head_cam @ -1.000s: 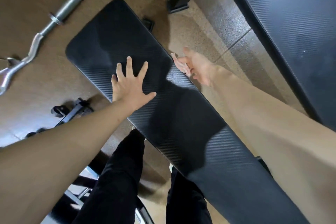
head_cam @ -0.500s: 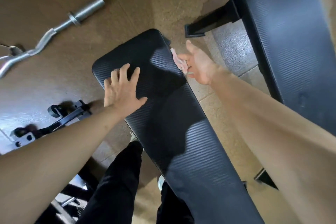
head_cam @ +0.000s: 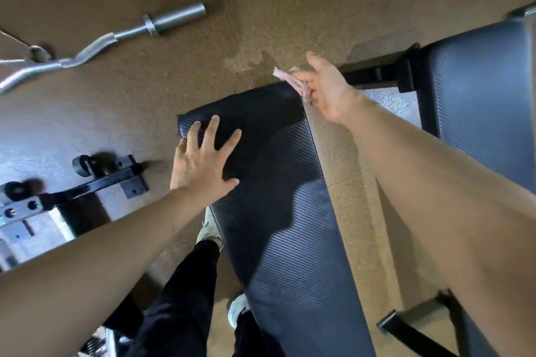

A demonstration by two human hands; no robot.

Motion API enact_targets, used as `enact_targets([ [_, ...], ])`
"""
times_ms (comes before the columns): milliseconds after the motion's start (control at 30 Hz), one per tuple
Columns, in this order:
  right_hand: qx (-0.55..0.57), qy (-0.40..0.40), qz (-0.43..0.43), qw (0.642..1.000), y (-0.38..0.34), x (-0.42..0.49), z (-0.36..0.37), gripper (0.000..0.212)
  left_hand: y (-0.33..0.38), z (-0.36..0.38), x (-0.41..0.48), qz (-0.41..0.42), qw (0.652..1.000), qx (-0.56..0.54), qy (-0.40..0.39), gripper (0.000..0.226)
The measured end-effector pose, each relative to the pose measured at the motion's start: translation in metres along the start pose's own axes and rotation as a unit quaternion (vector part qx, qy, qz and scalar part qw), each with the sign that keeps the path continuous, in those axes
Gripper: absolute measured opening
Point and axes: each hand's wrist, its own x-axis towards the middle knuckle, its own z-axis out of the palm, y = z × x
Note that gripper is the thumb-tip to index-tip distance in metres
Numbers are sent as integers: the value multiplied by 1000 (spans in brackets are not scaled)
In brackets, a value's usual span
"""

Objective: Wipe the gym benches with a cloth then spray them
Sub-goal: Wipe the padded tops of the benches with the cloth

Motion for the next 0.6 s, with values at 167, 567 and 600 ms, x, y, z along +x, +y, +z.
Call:
enact_targets([
  [167, -134, -32, -30, 990, -34, 1, 25, 68, -10, -5, 1, 5, 999, -38, 14, 95],
  [567, -89, -109, -53, 989, -49, 15, 46, 81, -19, -43, 93, -9, 937, -296, 187, 46],
  [600, -76, -110, -57, 989, -48, 14, 46, 81, -14, -45, 102, 2, 933, -314, 177, 49],
])
